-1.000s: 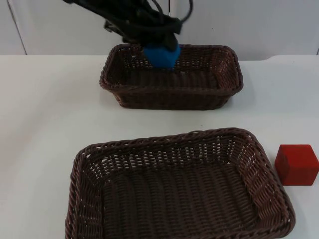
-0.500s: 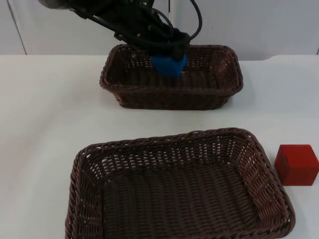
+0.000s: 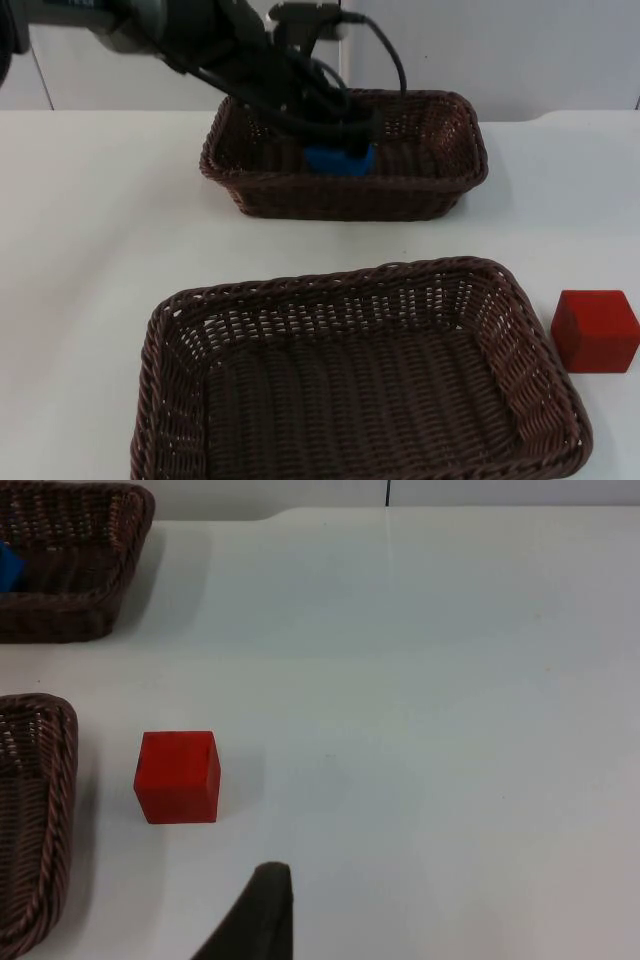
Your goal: Pick up one cube with the left hand and place it into the upper basket. Pick up one cube with the right hand and place it into the lower basket.
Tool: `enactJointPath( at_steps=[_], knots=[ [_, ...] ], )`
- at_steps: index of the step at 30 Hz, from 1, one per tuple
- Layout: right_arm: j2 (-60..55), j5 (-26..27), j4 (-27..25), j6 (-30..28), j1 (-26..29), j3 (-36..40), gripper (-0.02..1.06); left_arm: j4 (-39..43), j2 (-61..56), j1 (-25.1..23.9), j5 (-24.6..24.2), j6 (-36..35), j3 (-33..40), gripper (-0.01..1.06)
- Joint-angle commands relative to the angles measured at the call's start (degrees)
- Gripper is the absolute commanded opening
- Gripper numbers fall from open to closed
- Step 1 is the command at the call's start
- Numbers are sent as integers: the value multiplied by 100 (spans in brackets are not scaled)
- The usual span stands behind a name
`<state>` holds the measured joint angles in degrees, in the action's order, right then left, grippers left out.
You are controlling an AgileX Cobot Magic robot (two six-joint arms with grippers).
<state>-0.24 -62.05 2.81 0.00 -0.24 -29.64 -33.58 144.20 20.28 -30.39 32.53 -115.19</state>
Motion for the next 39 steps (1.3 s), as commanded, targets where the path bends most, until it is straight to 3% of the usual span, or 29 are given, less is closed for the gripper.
enactJointPath(
  at_steps=[1, 6, 9, 10, 12, 13, 15, 17, 23, 33, 39],
  knots=[
    [24, 26, 11, -45, 24, 8, 105, -5, 36, 27, 66, -3, -37, 25],
    [24, 26, 11, -45, 24, 8, 105, -22, 41, 27, 25, -3, -46, 26],
    [24, 26, 11, -45, 24, 8, 105, -32, 41, 27, 25, -3, -46, 36],
    [24, 26, 11, -45, 24, 8, 105, -48, 41, 27, 25, -3, -46, 43],
    [24, 26, 11, -45, 24, 8, 105, -166, 41, 27, 7, -3, -46, 70],
    [24, 26, 11, -45, 24, 8, 105, -166, 41, 27, 7, -3, -46, 70],
    [24, 26, 11, -45, 24, 8, 105, -294, 4, 27, -233, -3, -151, 86],
    [24, 26, 11, -45, 24, 8, 105, -396, -67, 27, -572, -3, -358, 95],
    [24, 26, 11, -45, 24, 8, 105, -395, -613, 27, -972, -3, -803, 99],
    [24, 26, 11, -45, 24, 8, 105, -183, -1923, 27, -1249, -41, -839, 99],
    [24, 26, 11, -45, 24, 8, 105, 338, -2452, 27, -1562, -535, -839, 99]
  ],
)
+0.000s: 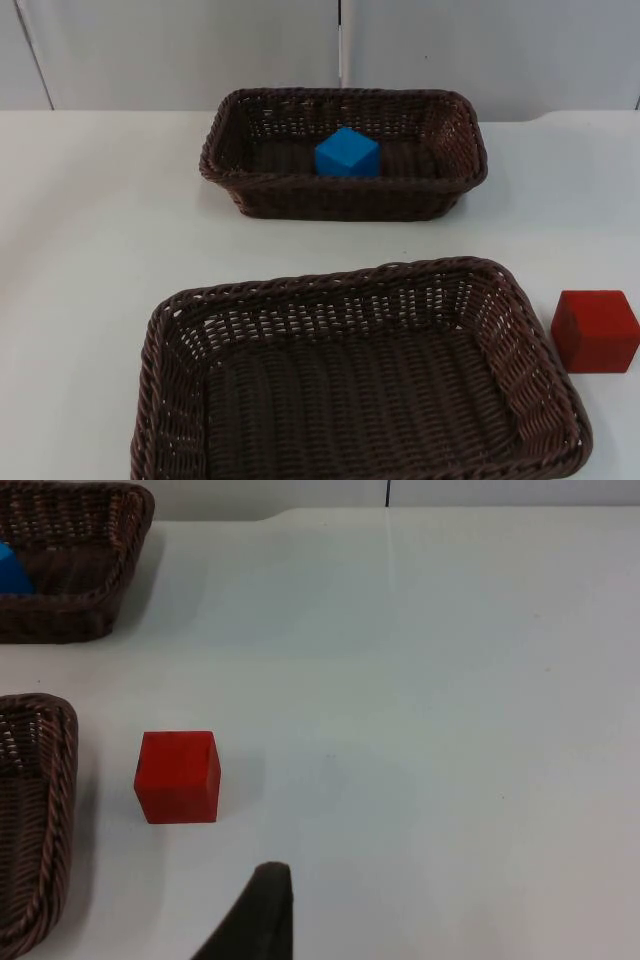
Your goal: Pick up one cube with the left hand and place it into the upper basket. Pick up one cube with the right hand and place it into the lower basket.
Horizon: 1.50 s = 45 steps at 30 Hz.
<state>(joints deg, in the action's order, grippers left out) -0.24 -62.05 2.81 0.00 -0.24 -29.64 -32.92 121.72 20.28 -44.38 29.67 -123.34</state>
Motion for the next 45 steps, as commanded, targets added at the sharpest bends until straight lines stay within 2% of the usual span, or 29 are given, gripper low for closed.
enactJointPath(
  at_steps=[1, 4, 13, 21, 27, 31, 32, 35, 36, 41, 42, 45],
  knots=[
    [24, 26, 11, -45, 24, 8, 105, 272, -203, 27, -163, -249, -24, 99],
    [24, 26, 11, -45, 24, 8, 105, 530, -365, 27, -360, -629, -24, 99],
    [24, 26, 11, -45, 24, 8, 105, 630, -687, 27, -730, -926, -24, 99],
    [24, 26, 11, -45, 24, 8, 105, 1808, -974, 27, -1052, -1563, -24, 99],
    [24, 26, 11, -45, 24, 8, 105, 1989, -1146, 27, -1175, -1689, 135, 99],
    [24, 26, 11, -45, 24, 8, 105, 1989, -1702, 27, -619, -1723, 1136, 99],
    [24, 26, 11, -45, 24, 8, 105, 1989, -1702, 27, -619, -1723, 1136, 99],
    [24, 26, 11, -45, 24, 8, 105, 1989, -2187, 27, -96, -1798, 2006, 99],
    [24, 26, 11, -45, 24, 8, 105, 1989, -2187, 27, -96, -1798, 2006, 99],
    [24, 26, 11, -45, 24, 8, 105, 2011, -3105, 27, 850, -1798, 3595, 99],
    [24, 26, 11, -45, 24, 8, 105, 2011, -3105, 27, 850, -1798, 3595, 99],
    [24, 26, 11, -45, 24, 8, 105, 2025, -3557, 27, 1162, -1798, 4298, 99]
  ],
)
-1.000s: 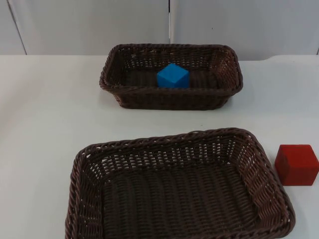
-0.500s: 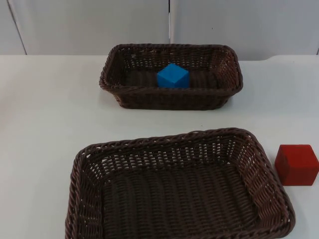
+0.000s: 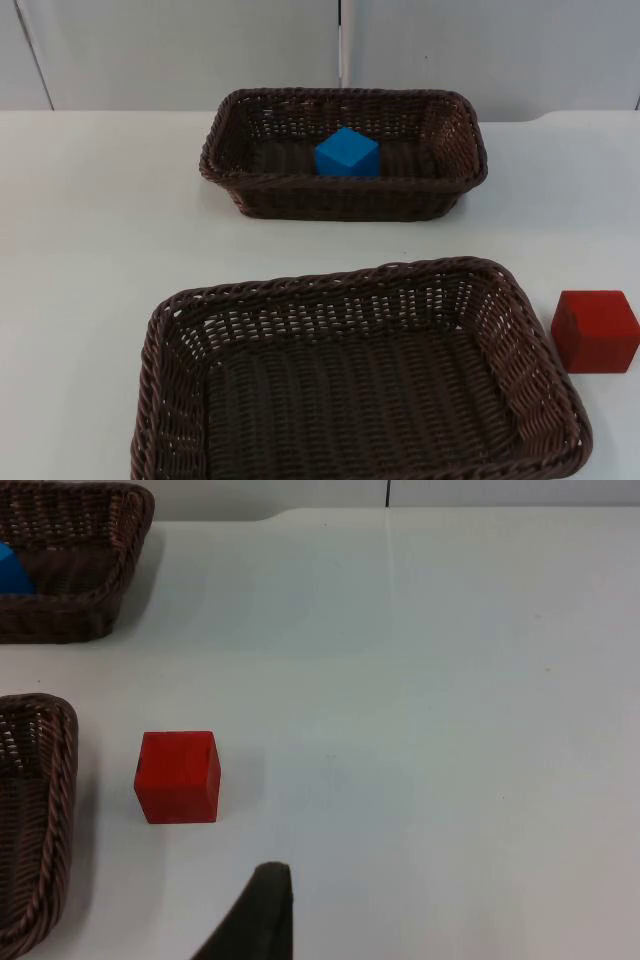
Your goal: Pick up one cube with the left hand and place it into the upper basket. Pick up one cube with the right hand and place it into the lower basket.
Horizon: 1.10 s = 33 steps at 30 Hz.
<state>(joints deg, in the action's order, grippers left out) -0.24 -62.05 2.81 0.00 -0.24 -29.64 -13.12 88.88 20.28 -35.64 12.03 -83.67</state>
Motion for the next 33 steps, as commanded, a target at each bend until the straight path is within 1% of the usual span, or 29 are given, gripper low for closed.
enactJointPath(
  at_steps=[1, 2, 7, 8, 13, 14, 18, 19, 23, 24, 26, 28, 29, 33],
  knots=[
    [24, 26, 11, -45, 24, 8, 105, 44, -462, 27, 357, -33, 630, 99],
    [24, 26, 11, -45, 24, 8, 105, 44, -462, 27, 357, -33, 630, 99],
    [24, 26, 11, -45, 24, 8, 105, 44, -1074, 27, 528, -57, 1387, 99],
    [24, 26, 11, -45, 24, 8, 105, 44, -1074, 27, 528, -57, 1387, 99],
    [24, 26, 11, -45, 24, 8, 105, 44, -1660, 27, 719, -141, 2087, 99],
    [24, 26, 11, -45, 24, 8, 105, 44, -1660, 27, 719, -141, 2087, 99],
    [24, 26, 11, -45, 24, 8, 105, 82, -2194, 27, 808, -141, 2716, 99],
    [24, 26, 11, -45, 24, 8, 105, 82, -2194, 27, 808, -141, 2716, 99],
    [24, 26, 11, -45, 24, 8, 105, 296, -2818, 27, 902, -141, 3354, 99],
    [24, 26, 11, -45, 24, 8, 105, 296, -2818, 27, 902, -141, 3354, 99],
    [24, 26, 11, -45, 24, 8, 105, 344, -3163, 27, 902, -141, 3737, 99],
    [24, 26, 11, -45, 24, 8, 105, 367, -3387, 27, 891, -141, 3981, 99],
    [24, 26, 11, -45, 24, 8, 105, 367, -3387, 27, 891, -141, 3981, 99],
    [24, 26, 11, -45, 24, 8, 105, 367, -3732, 27, 558, -244, 4134, 99]
  ],
)
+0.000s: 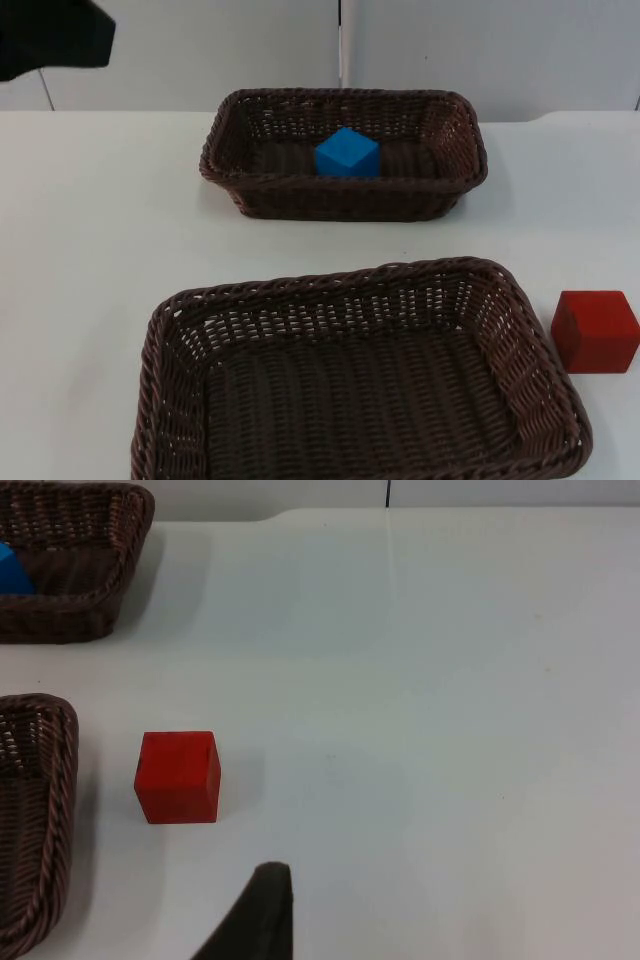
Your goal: Pick up one cube with the left hand and place it into the upper basket. Pick up one cube with the right hand and place it into the lower basket.
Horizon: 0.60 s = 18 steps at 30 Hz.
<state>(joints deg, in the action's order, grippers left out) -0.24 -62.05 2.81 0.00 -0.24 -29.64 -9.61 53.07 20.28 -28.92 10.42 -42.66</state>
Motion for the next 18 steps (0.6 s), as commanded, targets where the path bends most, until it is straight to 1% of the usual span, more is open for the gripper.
enactJointPath(
  at_steps=[1, 4, 10, 18],
  knots=[
    [24, 26, 11, -45, 24, 8, 105, 17, -150, 27, -115, -84, 33, 99],
    [24, 26, 11, -45, 24, 8, 105, 30, -353, 27, -327, -84, 33, 99],
    [24, 26, 11, -45, 24, 8, 105, -30, -586, 27, -498, -84, 33, 99],
    [24, 26, 11, -45, 24, 8, 105, -174, -644, 27, -531, -84, 33, 99]
  ],
)
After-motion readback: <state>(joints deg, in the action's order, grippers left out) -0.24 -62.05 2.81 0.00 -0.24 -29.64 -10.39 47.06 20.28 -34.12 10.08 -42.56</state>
